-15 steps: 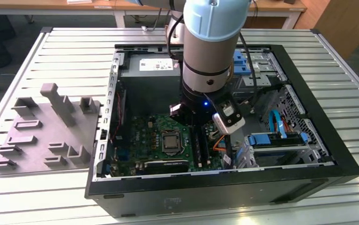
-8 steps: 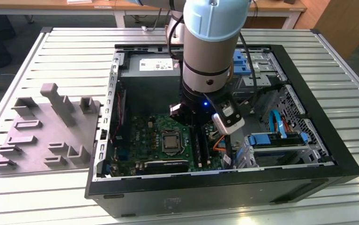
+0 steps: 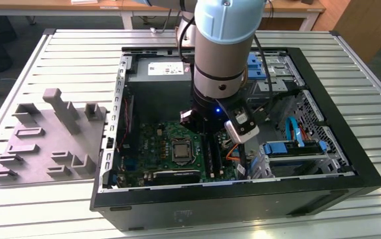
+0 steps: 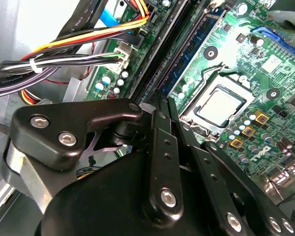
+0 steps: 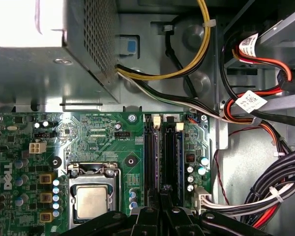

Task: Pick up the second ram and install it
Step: 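Insert the second ram into the second slot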

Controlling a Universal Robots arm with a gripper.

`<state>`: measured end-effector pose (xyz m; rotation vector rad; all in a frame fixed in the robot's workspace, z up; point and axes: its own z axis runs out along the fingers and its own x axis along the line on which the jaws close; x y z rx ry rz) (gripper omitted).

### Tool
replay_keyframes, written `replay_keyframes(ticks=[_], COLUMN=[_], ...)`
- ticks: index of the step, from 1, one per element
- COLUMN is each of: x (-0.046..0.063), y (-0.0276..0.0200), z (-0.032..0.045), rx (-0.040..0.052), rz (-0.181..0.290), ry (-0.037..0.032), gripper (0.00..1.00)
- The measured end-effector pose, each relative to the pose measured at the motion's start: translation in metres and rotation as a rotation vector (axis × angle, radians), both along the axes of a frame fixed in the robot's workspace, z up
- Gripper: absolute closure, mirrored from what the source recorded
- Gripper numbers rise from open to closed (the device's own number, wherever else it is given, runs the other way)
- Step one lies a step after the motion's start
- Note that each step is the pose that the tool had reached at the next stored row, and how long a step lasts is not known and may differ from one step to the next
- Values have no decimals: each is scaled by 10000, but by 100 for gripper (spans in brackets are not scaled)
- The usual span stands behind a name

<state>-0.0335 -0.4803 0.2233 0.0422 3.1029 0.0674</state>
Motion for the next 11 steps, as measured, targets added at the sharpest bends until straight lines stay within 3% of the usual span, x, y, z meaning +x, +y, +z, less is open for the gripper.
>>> replay_keyframes(ticks=[11], x=[0], y=[0], z=[-34], rx=[-1], rz=[0], ry=[1], gripper=[87])
